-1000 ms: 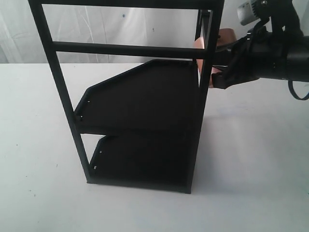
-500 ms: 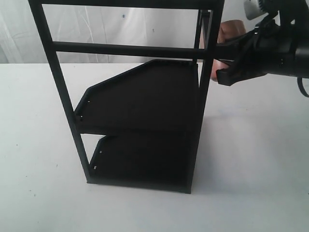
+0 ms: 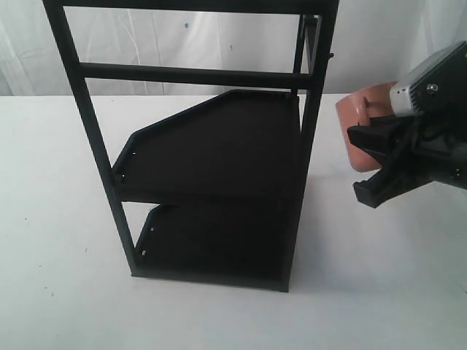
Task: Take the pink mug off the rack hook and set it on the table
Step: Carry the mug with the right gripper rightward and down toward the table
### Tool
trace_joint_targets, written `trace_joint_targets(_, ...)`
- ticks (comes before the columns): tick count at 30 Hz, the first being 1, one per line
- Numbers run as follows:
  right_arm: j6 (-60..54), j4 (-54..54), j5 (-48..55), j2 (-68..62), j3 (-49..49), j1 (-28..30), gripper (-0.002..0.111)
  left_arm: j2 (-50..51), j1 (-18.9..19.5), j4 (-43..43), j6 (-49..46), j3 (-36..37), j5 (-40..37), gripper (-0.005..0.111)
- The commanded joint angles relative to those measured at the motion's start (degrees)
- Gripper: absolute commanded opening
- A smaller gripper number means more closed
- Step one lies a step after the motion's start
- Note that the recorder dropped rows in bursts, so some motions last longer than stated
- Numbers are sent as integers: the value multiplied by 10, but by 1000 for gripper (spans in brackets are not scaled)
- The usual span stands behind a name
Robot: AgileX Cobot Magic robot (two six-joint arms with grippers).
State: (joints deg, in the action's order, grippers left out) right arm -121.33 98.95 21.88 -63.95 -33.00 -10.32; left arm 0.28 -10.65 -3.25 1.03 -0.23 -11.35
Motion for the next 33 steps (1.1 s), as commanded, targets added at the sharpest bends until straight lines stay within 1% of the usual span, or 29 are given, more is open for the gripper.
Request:
trace_joint_targets(1, 3, 10, 18, 5, 7, 1, 0, -3, 3, -1, 3, 2, -2, 0)
trace_joint_targets(10, 15, 10, 26, 39, 10, 1, 0, -3, 3, -1, 3, 2, -2, 0)
trace_joint_targets(17, 115, 4, 26, 156, 10, 1, 0, -3, 3, -1, 3, 2, -2, 0)
trace_joint_targets(19, 142, -39, 23, 185, 10, 1, 0, -3, 3, -1, 3, 2, -2, 0)
trace_joint_targets(23, 251, -162, -1, 238, 10, 1, 0, -3, 3, -1, 3, 2, -2, 0)
trace_joint_targets(25, 280, -188, -11, 253, 13, 1, 0, -3, 3, -1, 3, 2, -2, 0)
trace_joint_targets(30, 280, -186, -43, 275, 36, 1, 0, -3, 3, -1, 3, 2, -2, 0)
trace_joint_targets(31, 269, -171, -58, 277, 46, 1, 0, -3, 3, -1, 3, 2, -2, 0)
trace_joint_targets(33, 189, -64, -93, 278, 71, 1, 0, -3, 3, -1, 3, 2, -2, 0)
